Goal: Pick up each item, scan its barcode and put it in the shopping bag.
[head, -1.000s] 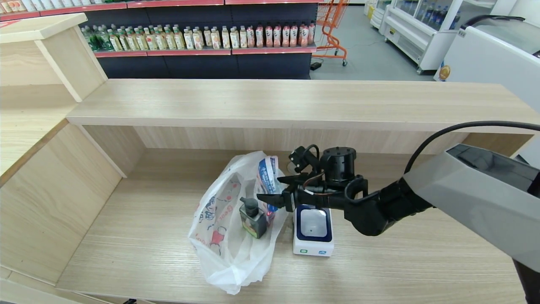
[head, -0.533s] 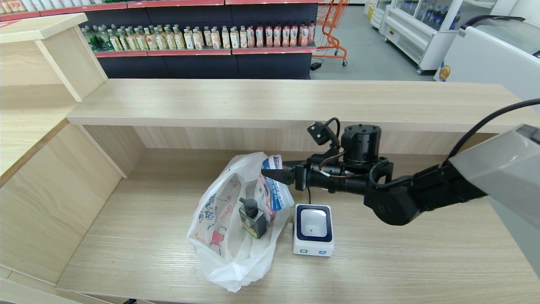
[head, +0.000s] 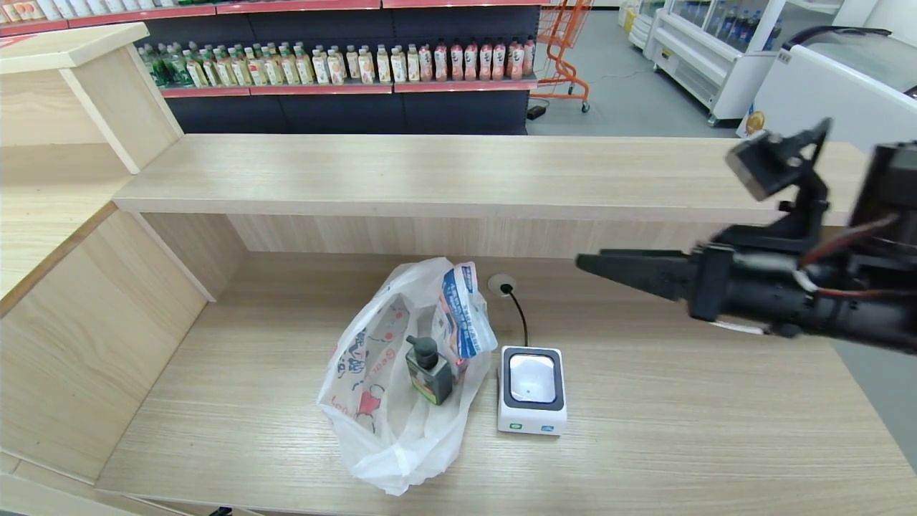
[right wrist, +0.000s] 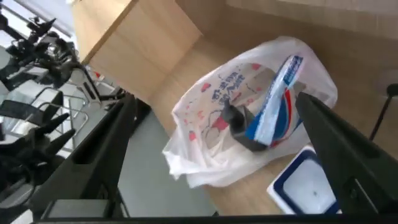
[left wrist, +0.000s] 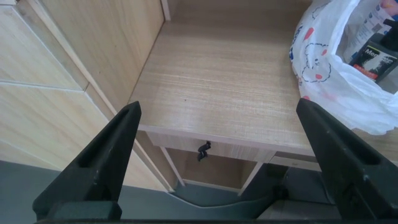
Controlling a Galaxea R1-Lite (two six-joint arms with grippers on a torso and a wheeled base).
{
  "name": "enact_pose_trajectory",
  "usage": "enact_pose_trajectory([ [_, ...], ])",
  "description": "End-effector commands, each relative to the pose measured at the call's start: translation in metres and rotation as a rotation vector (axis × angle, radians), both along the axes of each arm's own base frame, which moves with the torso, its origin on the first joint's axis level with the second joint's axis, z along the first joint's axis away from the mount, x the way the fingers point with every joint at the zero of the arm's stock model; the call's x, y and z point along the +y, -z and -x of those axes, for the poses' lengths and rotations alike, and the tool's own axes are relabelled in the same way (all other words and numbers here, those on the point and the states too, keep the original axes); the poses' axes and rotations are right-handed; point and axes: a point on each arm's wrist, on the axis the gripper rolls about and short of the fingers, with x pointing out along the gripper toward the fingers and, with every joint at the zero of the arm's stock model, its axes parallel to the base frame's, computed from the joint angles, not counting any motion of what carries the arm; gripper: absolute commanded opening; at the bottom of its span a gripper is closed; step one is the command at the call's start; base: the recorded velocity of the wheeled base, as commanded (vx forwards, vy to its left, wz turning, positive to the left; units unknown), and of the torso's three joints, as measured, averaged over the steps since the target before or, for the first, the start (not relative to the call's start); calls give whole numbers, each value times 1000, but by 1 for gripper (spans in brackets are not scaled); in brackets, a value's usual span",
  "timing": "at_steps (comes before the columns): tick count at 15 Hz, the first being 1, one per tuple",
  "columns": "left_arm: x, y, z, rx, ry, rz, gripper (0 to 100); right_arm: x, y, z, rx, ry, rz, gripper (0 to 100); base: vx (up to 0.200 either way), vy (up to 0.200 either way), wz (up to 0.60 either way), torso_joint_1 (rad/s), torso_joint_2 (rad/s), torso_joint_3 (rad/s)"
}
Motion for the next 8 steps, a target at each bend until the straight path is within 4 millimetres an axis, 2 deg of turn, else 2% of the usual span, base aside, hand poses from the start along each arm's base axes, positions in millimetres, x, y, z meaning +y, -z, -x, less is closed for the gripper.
enact_pose_trajectory([
  [1, 0, 0, 0, 0, -1, 0, 100, -80, 39, 102, -63, 269, 167, 100, 0, 0, 0, 0, 0, 0],
  [3, 0, 0, 0, 0, -1, 0, 100, -98, 66, 153, -123, 574, 271, 100, 0, 0, 0, 0, 0, 0],
  [4, 0, 0, 0, 0, 1, 0, 100, -101, 77, 168, -125, 616, 290, 100, 0, 0, 0, 0, 0, 0],
  [6, 0, 0, 0, 0, -1, 0, 100, -107, 124, 212, -186, 740, 345, 100, 0, 0, 0, 0, 0, 0],
  [7, 0, 0, 0, 0, -1, 0, 100, -108, 139, 222, -226, 760, 329, 100, 0, 0, 0, 0, 0, 0],
  [8, 0, 0, 0, 0, -1, 0, 100, -108, 146, 232, -259, 812, 324, 100, 0, 0, 0, 0, 0, 0],
])
